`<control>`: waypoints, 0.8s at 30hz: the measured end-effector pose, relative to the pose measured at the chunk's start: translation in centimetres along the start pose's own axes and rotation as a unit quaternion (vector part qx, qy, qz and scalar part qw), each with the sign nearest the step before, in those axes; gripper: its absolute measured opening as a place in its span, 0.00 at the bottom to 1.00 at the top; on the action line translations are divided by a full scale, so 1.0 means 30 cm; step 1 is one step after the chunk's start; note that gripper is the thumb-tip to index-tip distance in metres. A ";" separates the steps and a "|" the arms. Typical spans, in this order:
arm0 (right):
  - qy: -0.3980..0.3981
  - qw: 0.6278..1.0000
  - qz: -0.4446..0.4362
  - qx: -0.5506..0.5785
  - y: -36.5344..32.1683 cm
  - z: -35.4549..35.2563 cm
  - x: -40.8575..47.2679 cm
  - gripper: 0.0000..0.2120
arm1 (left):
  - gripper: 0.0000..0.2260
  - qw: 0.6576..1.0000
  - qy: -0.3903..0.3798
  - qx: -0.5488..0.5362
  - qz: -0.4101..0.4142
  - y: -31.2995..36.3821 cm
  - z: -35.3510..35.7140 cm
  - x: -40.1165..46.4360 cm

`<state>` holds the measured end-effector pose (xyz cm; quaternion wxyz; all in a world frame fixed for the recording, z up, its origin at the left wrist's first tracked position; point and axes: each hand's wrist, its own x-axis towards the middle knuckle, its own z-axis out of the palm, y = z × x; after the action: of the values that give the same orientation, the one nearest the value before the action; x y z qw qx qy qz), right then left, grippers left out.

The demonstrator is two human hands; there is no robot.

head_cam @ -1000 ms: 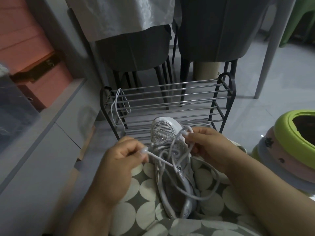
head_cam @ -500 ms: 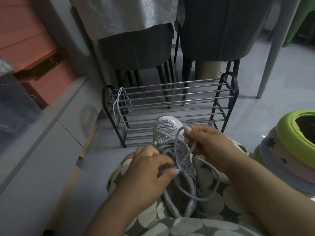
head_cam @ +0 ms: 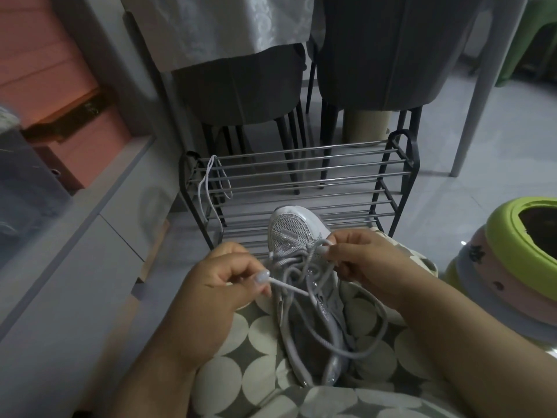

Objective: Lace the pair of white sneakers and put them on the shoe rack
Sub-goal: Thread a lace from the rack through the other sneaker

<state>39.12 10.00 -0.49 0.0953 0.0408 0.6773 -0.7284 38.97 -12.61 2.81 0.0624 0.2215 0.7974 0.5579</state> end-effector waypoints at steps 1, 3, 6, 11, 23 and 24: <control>0.003 1.000 0.004 0.001 0.000 -0.001 0.000 0.13 | 0.10 1.000 -0.002 -0.001 -0.007 0.001 -0.010 -0.003; 0.013 1.000 0.008 0.007 0.004 -0.005 0.005 0.11 | 0.09 0.998 -0.017 0.037 -0.042 -0.006 -0.011 -0.003; 0.008 1.000 0.007 0.014 0.009 -0.005 0.014 0.12 | 0.05 0.984 -0.030 0.166 -0.061 -0.027 0.037 0.002; -0.025 1.000 -0.010 0.014 0.003 0.012 0.008 0.11 | 0.09 0.958 -0.054 0.282 -0.008 -0.038 0.141 0.012; -0.008 0.998 0.008 -0.058 -0.005 0.016 -0.001 0.13 | 0.08 0.999 -0.023 0.035 -0.009 -0.033 0.085 0.021; -0.006 0.998 0.010 -0.065 -0.003 0.015 0.000 0.13 | 0.08 1.000 -0.014 0.014 -0.006 -0.022 0.065 0.018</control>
<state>39.14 9.55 -0.36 0.1093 0.0369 0.7224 -0.6818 38.97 -10.89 1.58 0.0738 0.2257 0.8055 0.5429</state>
